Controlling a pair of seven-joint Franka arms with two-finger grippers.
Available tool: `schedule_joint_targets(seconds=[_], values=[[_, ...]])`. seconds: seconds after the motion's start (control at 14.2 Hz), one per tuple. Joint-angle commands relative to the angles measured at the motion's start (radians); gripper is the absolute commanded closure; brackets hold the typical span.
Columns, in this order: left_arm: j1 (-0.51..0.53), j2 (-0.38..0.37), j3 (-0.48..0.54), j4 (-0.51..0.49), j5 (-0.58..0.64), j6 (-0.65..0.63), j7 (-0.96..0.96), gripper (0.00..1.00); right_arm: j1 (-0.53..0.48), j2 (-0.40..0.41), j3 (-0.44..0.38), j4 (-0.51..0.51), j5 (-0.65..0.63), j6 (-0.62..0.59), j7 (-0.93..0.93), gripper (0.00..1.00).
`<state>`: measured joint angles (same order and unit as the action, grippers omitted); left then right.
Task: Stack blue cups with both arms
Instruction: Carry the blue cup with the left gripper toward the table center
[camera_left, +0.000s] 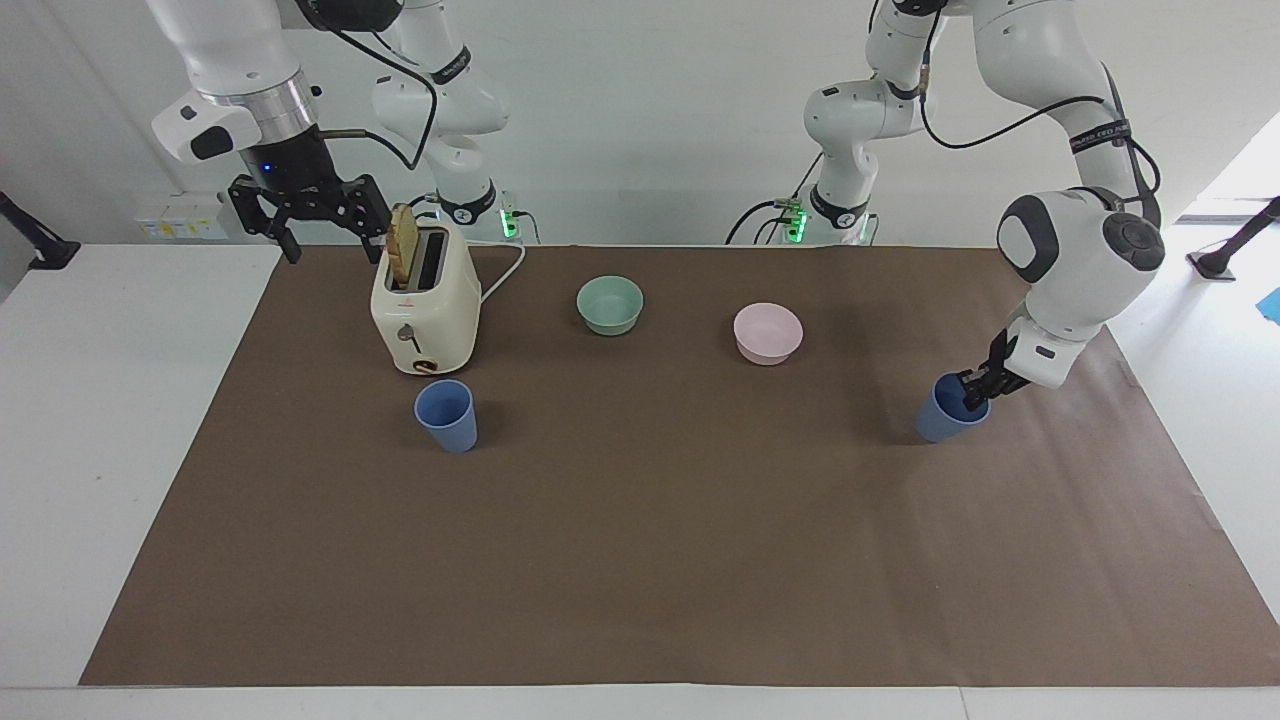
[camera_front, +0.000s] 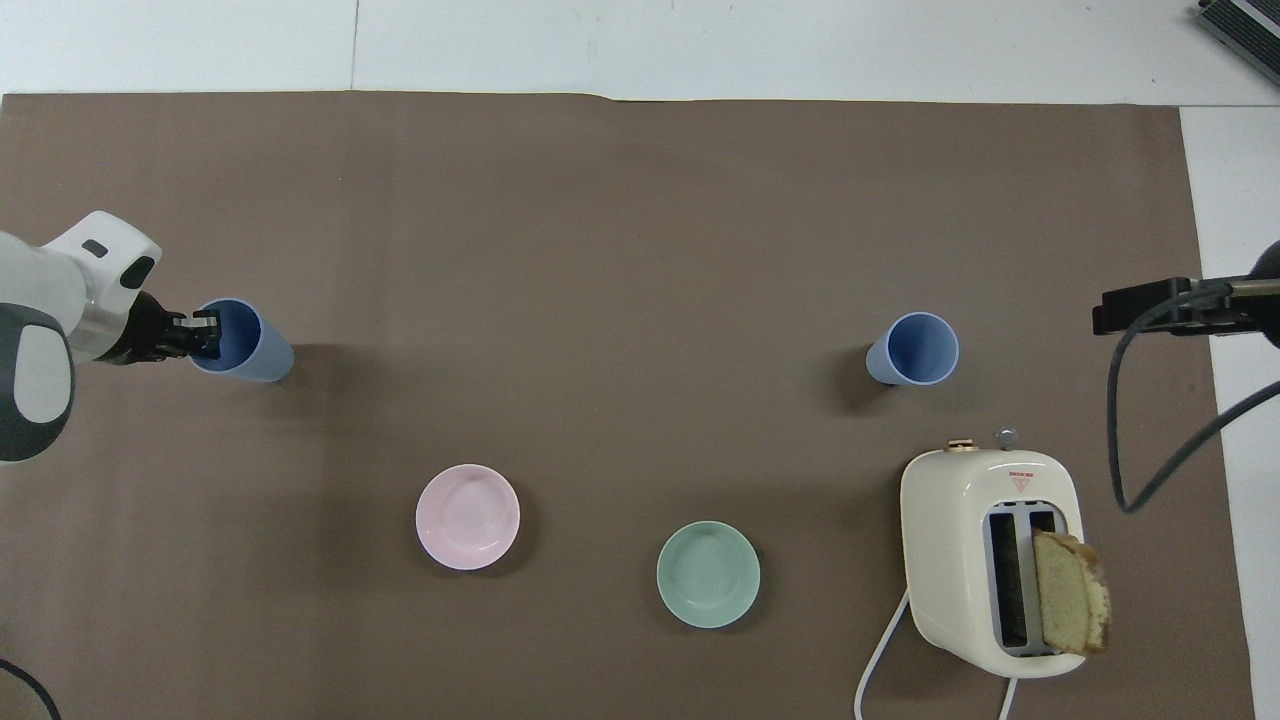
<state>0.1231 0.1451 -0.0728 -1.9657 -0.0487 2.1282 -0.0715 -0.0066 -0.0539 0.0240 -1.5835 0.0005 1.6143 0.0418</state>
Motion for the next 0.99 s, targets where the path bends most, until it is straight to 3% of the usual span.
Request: schedule_joint_targets(seconds=[0.0,0.42,0.7,0.92], values=[[-0.063,-0.028,0.013,0.050,-0.010,-0.040,-0.037,1.00,-0.009,-0.011,0.005,-0.007,-0.008,-0.005,0.013,0.00],[-0.342,-0.035,0.013,0.085,0.059,-0.021,-0.419,1.00,-0.009,-0.011,0.005,-0.007,-0.008,-0.005,0.013,0.00],[-0.525,0.030,0.012,0.091,0.106,0.077,-0.651,1.00,-0.009,-0.011,0.005,-0.007,-0.008,-0.005,0.013,0.00],[-0.611,0.125,0.011,0.149,0.113,0.090,-0.723,1.00,-0.009,-0.011,0.004,-0.007,-0.008,-0.005,0.013,0.00]])
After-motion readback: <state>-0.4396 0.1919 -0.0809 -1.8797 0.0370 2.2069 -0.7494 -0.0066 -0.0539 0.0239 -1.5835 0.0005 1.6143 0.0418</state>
